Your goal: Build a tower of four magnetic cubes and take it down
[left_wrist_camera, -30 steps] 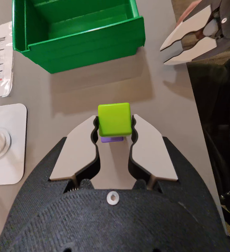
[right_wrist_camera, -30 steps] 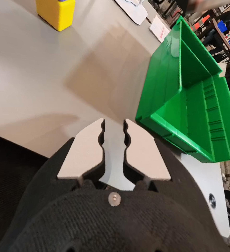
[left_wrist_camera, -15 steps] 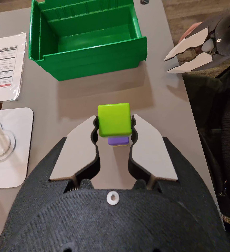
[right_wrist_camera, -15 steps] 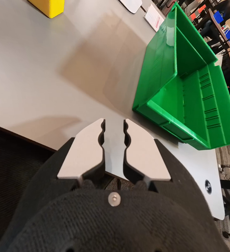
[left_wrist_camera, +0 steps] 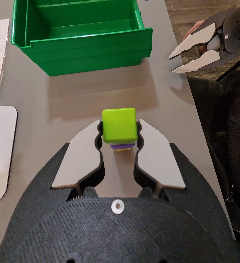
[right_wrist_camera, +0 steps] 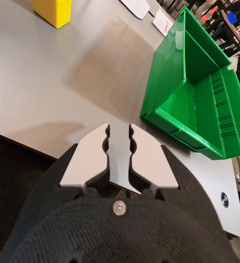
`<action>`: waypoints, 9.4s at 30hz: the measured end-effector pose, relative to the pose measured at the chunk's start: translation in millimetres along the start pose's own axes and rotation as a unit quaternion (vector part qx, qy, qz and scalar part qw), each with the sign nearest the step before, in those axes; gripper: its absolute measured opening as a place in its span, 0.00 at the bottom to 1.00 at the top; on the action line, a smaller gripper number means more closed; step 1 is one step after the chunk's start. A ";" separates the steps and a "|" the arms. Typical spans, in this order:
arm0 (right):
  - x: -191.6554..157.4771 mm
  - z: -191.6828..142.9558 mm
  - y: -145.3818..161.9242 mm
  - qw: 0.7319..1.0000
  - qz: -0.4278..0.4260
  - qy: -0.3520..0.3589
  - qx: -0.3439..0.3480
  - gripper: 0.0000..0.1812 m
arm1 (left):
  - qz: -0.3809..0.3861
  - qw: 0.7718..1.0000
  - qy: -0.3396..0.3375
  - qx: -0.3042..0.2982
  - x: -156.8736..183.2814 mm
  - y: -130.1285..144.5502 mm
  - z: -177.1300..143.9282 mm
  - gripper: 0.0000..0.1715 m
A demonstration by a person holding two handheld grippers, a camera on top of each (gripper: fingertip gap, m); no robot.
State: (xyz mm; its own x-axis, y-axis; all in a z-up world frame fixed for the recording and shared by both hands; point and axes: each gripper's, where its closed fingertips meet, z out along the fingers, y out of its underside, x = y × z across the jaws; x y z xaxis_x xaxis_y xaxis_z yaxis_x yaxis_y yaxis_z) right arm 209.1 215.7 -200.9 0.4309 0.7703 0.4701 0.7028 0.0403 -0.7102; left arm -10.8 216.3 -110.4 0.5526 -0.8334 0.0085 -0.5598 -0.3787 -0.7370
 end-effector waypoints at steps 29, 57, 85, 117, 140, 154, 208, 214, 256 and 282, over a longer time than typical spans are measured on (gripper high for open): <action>-1.9 0.1 -1.4 1.000 0.022 -0.014 0.006 0.14 | 0.001 1.000 0.005 -0.011 -0.6 13.2 8.4 0.28; -7.8 8.3 -12.6 0.999 0.007 -0.031 0.019 0.14 | -0.049 0.996 -0.055 0.040 1.0 -1.5 -39.8 0.38; -20.8 23.3 -28.3 0.998 -0.026 -0.056 0.029 0.14 | -0.550 0.616 -0.560 -0.062 -108.6 339.2 -243.0 0.39; -20.5 22.9 -27.5 0.998 -0.034 -0.051 0.027 0.14 | -0.016 0.986 -0.134 0.096 2.2 2.6 -120.3 0.30; -10.2 4.4 -3.4 1.000 -0.004 -0.017 0.000 0.14 | -0.006 0.997 0.039 0.062 7.2 -12.4 -30.6 0.30; -10.8 4.4 -2.7 1.000 -0.001 -0.019 0.000 0.14 | 0.004 0.996 0.050 0.075 6.2 -11.5 -26.7 0.30; -42.5 6.1 -63.8 0.959 0.171 -0.201 0.102 0.24 | -0.038 0.980 -0.062 0.186 -3.0 -6.0 -45.5 0.46; -47.7 10.4 -87.3 0.936 0.208 -0.250 0.136 0.33 | -0.081 0.947 -0.129 0.283 -7.8 -2.3 -52.9 0.46; -11.3 59.1 -224.5 0.778 0.282 -0.408 0.385 0.34 | -0.169 0.958 -0.078 0.216 25.6 43.7 20.5 0.49; -40.8 56.4 -216.2 0.777 0.255 -0.453 0.355 0.31 | -0.183 0.950 -0.107 0.229 16.8 37.2 25.1 0.36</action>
State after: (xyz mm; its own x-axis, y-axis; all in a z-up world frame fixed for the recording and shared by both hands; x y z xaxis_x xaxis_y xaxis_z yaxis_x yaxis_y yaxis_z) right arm 7.7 211.4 -96.1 -0.2511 0.9198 -0.3016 -0.0556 -0.3248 -0.9442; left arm -6.8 198.3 -154.6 0.7984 -0.5609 0.2190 -0.0065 -0.3717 -0.9283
